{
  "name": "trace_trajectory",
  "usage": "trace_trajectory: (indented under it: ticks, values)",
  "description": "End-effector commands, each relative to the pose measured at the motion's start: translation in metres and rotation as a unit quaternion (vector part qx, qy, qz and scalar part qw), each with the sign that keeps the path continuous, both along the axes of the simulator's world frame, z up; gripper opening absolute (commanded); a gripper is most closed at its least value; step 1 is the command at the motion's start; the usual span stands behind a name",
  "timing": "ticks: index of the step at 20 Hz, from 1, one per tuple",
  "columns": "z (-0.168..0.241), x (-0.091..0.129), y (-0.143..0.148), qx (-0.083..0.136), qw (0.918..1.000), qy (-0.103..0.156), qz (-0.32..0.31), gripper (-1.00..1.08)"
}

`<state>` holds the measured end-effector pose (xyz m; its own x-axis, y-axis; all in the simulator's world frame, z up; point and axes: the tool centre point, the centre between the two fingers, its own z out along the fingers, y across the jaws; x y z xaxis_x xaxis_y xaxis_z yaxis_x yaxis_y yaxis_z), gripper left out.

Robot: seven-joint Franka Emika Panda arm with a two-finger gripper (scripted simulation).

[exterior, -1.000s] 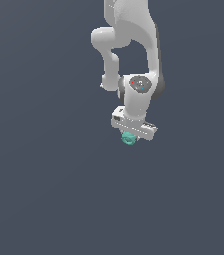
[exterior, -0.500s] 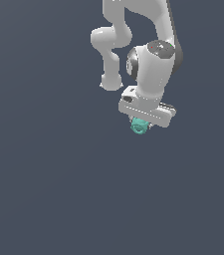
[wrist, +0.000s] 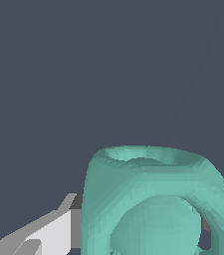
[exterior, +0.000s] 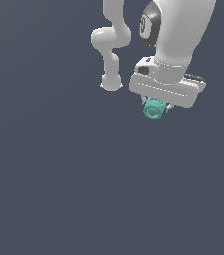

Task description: Pick up the object and move it to a goal position.

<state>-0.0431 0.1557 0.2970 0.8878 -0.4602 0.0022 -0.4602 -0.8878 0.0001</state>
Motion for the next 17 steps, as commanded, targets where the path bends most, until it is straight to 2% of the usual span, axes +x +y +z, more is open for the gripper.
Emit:
trace_trajectory:
  ticks: [1,9,17]
  values:
    - [0.022,0.001,0.007,0.0,1.0,0.001,0.0,-1.0]
    - [0.067,0.007,0.023,0.0,1.0,0.001,0.0,-1.0]
    - [0.081,0.009,0.027,0.001,1.0,0.001,0.0,-1.0]
